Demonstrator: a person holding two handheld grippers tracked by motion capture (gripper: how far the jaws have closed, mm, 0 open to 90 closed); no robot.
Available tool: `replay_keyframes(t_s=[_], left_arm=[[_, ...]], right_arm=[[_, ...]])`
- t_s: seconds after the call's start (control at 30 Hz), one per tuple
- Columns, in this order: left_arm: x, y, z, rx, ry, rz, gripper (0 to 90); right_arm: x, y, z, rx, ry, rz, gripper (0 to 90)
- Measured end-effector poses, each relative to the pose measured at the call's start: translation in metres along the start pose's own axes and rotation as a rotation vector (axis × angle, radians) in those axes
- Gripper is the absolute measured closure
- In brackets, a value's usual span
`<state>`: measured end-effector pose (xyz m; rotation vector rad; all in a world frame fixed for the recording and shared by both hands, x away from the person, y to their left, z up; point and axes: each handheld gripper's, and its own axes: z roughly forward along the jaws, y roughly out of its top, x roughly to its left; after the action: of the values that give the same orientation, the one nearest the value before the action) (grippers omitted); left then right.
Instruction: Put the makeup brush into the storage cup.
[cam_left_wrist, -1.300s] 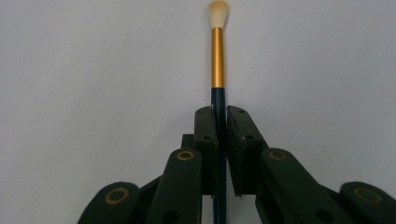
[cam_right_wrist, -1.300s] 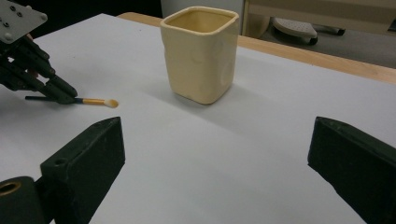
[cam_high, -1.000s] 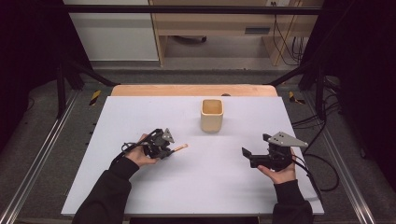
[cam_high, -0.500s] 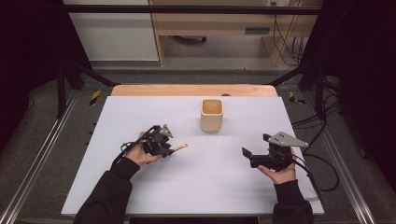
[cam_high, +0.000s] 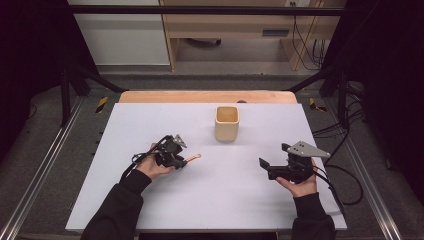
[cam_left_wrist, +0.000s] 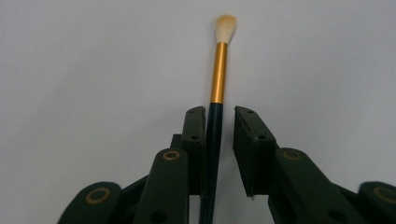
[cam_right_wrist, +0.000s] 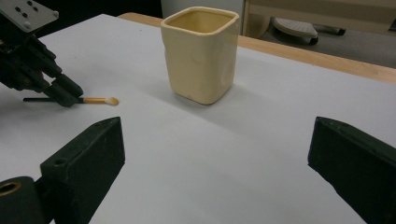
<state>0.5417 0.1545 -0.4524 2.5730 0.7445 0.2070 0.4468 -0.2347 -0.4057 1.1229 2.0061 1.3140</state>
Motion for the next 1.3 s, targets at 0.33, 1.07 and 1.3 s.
replay_keyframes(t_s=[0.33,1.07,1.3], left_arm=[[0.0,0.0,-0.002,0.031,-0.005,-0.007,79.1],[-0.004,0.008,-0.001,0.108,0.014,0.017,82.3],[-0.004,0.009,-0.001,0.116,0.01,0.007,82.5]], right_arm=[[0.0,0.0,0.0,0.0,0.001,0.0,4.0],[0.001,0.0,0.002,0.009,0.009,-0.001,3.7],[0.001,0.0,0.003,0.013,0.012,0.0,3.6]])
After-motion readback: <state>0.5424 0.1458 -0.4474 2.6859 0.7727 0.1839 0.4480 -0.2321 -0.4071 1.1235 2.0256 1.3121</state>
